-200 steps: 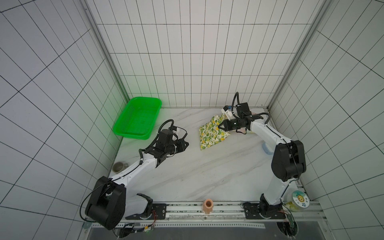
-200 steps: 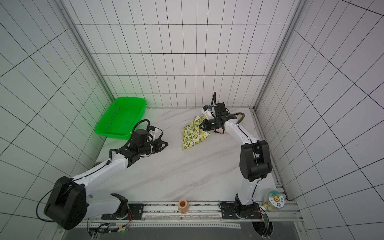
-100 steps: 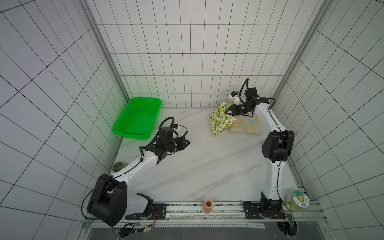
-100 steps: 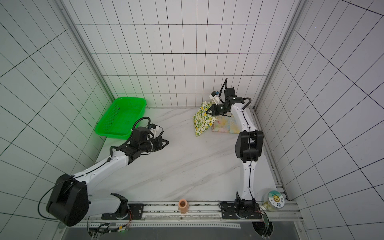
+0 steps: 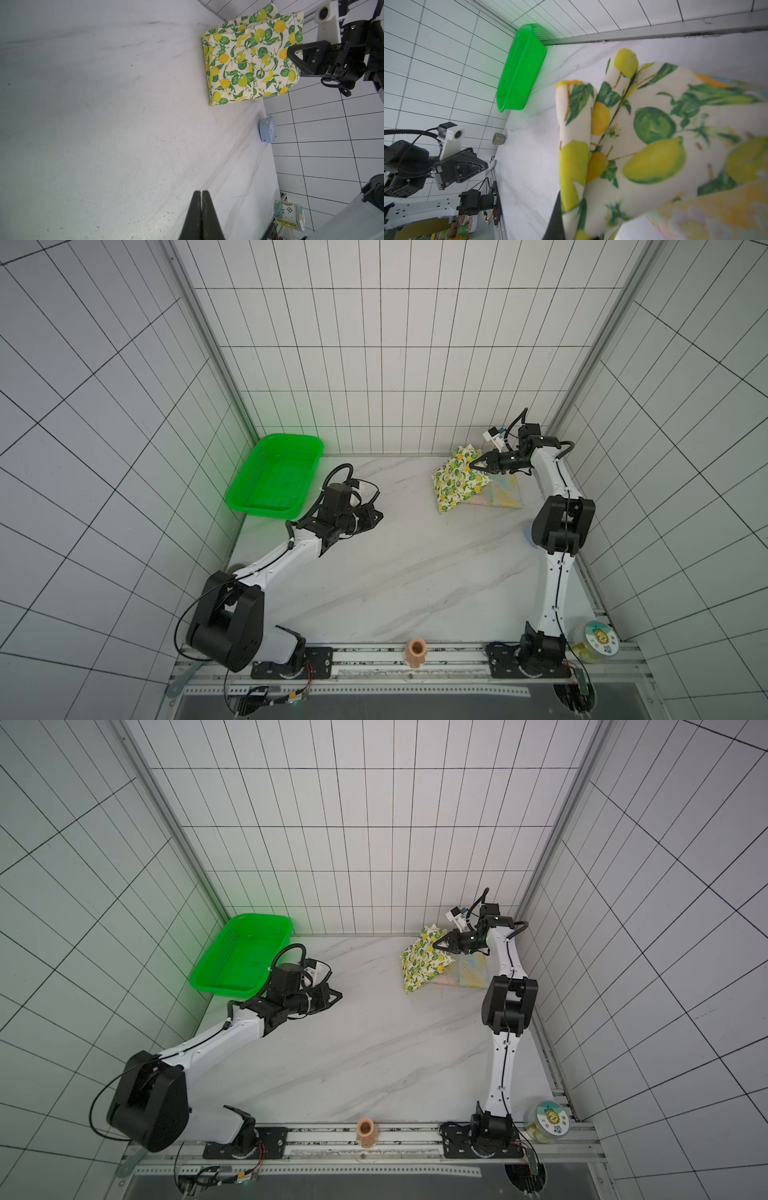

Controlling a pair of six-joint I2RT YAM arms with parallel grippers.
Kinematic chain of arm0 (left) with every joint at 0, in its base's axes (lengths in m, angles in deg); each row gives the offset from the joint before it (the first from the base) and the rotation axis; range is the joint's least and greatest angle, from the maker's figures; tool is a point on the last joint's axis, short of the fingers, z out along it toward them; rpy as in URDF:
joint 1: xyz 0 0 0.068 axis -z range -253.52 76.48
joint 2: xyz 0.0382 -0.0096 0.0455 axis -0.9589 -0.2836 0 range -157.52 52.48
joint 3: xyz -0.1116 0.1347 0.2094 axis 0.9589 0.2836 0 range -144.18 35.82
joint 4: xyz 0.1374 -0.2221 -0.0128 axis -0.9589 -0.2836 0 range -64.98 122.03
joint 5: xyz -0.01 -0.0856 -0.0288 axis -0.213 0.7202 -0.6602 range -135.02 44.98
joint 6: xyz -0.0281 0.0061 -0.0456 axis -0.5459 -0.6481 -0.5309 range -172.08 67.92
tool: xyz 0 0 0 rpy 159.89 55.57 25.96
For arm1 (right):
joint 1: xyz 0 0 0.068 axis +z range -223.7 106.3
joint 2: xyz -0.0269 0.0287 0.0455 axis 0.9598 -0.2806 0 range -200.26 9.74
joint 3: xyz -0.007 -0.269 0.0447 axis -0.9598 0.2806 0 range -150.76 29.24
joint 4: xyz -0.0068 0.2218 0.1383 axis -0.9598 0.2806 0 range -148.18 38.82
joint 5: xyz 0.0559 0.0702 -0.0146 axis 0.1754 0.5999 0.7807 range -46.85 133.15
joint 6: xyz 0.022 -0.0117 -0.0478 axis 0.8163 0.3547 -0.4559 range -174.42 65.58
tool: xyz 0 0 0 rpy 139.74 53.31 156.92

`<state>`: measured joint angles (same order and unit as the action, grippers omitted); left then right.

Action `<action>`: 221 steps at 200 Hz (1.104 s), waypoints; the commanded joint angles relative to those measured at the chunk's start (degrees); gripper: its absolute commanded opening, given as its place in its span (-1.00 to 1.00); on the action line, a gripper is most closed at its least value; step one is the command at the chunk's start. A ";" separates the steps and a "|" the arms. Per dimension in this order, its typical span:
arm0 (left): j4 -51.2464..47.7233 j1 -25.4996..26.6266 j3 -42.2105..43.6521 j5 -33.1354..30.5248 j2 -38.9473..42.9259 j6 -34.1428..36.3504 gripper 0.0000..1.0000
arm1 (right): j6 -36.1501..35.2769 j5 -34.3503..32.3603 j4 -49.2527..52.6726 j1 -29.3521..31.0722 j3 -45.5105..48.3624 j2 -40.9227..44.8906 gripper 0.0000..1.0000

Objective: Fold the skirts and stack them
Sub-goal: 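Carry the lemon-print skirt with the right gripper onto the floral skirt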

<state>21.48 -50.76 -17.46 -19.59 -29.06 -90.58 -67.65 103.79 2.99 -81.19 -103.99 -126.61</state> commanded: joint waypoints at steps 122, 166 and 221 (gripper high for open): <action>-0.80 1.58 -6.88 -3.65 -8.69 -0.90 -1.00 | 19.22 25.41 -23.69 -8.76 1.24 -2.75 -1.00; -0.83 1.89 -7.96 -3.80 -10.65 -1.11 -1.00 | 30.44 28.76 -35.12 -10.38 4.51 -5.55 -1.00; -0.70 2.63 -8.16 -3.71 -11.61 -1.26 -1.00 | 32.04 24.88 -35.93 -10.04 5.08 -4.01 -1.00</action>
<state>20.45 -48.66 -24.08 -22.71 -40.03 -91.59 -36.77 127.88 -30.37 -91.53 -101.13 -132.38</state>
